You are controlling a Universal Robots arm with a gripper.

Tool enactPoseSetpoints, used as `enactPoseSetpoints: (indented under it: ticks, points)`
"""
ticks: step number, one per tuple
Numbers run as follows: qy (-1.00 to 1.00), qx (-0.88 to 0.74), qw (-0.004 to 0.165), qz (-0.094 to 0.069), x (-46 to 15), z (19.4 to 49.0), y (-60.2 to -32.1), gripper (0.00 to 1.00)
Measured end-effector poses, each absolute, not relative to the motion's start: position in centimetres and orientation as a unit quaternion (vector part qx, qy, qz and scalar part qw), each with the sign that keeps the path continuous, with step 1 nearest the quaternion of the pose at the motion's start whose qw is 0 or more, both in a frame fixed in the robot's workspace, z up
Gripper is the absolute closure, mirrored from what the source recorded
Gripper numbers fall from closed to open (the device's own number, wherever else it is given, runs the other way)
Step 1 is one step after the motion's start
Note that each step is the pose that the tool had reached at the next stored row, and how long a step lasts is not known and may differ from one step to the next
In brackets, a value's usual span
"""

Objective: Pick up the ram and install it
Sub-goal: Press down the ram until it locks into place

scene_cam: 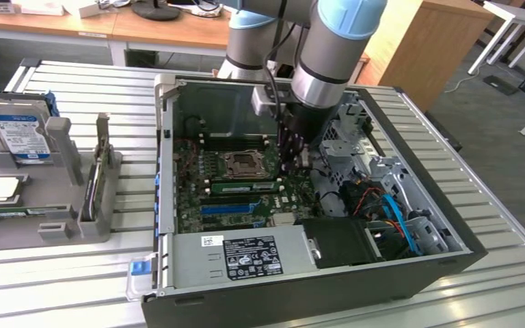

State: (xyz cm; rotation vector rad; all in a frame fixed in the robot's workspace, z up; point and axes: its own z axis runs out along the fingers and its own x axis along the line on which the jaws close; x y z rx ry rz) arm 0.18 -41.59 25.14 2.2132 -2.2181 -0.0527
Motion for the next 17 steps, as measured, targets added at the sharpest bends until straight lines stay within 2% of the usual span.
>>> enactPoseSetpoints:
  ticks: [17]
  points:
    - [-0.708, 0.706, 0.004, -0.017, 0.18, 24.26, -41.6, 0.89]
